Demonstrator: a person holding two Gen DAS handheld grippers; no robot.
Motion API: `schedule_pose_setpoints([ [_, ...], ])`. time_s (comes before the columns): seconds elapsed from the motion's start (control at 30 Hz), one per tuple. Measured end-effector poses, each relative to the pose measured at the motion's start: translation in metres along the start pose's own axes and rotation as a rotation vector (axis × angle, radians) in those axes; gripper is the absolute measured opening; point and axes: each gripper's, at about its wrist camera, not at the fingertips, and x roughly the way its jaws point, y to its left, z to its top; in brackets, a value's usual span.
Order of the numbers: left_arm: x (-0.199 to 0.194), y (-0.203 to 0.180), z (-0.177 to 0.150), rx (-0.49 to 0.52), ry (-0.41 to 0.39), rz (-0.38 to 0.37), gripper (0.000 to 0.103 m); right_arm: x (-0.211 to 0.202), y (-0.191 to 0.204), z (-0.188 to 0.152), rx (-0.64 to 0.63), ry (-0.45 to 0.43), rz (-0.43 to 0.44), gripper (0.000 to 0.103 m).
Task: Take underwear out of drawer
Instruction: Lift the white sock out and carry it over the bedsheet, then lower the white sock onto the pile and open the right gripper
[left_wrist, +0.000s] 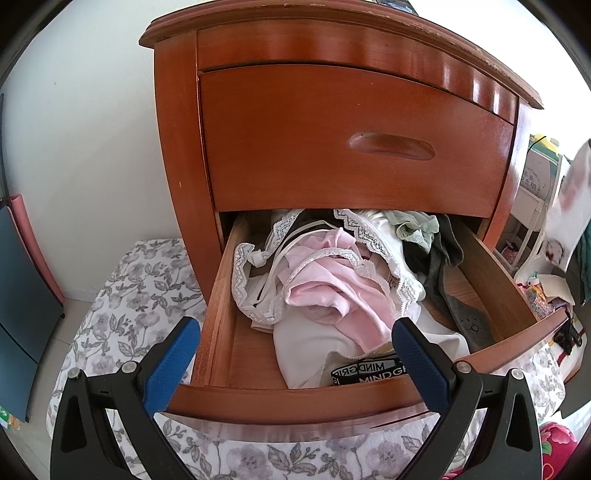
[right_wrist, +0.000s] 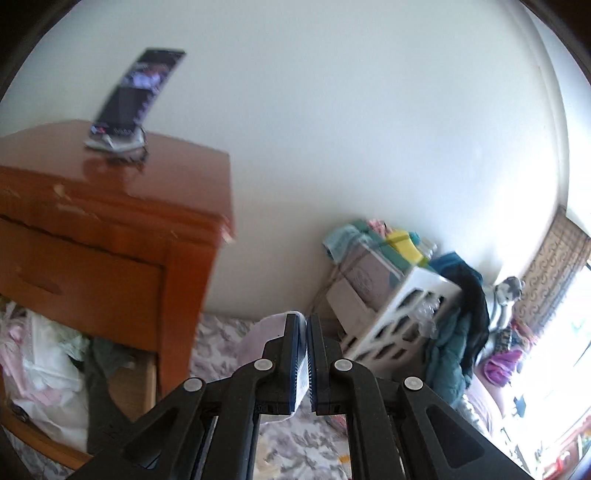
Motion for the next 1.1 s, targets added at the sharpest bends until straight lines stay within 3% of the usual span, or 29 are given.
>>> schedule_pose_setpoints([
  [0.4,0.002,-0.002,0.000,0.010,0.004,0.004,0.103,0.092,0.016,-0.093,-0.017,0.353,0.106,0.004],
  [0.67,0.002,-0.002,-0.001,0.014,0.008,0.007,0.103,0.142,0.032,-0.149,-0.015,0.543,0.118,0.004],
  [0.83,0.002,-0.003,-0.001,0.013,0.007,0.006,0.103,0.162,0.023,-0.171,0.007,0.616,0.099,0.005],
  [1.1,0.002,-0.003,-0.002,0.016,0.009,0.002,0.103,0.163,0.019,-0.168,0.020,0.619,0.130,0.007],
])
